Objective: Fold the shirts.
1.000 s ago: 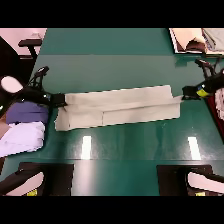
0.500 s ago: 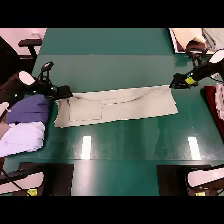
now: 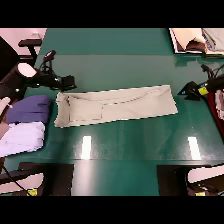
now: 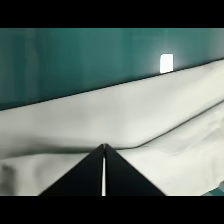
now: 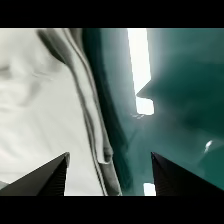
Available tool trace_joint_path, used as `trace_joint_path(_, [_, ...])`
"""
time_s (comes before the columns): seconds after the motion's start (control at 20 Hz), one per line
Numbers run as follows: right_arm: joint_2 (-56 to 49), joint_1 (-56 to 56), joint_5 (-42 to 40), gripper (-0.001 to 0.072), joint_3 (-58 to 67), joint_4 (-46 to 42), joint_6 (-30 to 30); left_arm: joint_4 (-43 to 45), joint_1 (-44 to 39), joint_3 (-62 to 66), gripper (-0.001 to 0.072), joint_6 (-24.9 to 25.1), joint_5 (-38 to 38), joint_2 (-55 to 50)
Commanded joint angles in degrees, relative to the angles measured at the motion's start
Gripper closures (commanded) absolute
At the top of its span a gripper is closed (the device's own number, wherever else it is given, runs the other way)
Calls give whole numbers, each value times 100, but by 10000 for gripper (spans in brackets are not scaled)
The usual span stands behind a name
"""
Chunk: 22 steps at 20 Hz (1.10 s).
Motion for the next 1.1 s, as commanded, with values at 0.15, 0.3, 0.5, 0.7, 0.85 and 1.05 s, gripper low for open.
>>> trace_joint_path(0.15, [-31, 0, -461, 163, -931, 927, -516, -212, -1119, 28, 687, -356, 664, -518])
trace_joint_path(0.3, [-297, 420, -304, 180, -723, 1110, -531, -411, -1541, 114, 687, -356, 678, -933])
trace_joint_path(0.5, [-448, 872, -188, 695, -181, 1093, -544, -487, -1882, 492, 687, -358, 656, -1281])
trace_joint_path(0.7, [35, 887, 35, 696, 415, 1115, -516, -492, -2197, 800, 687, -363, 651, -1611])
trace_joint_path(0.85, [595, 1084, 240, 696, 881, 1128, -258, -610, -2358, 1145, 687, -376, 660, -1996])
trace_joint_path(1.05, [1150, 1537, 186, 696, 1480, 1718, -238, -769, -2481, 1515, 687, -374, 581, -2352])
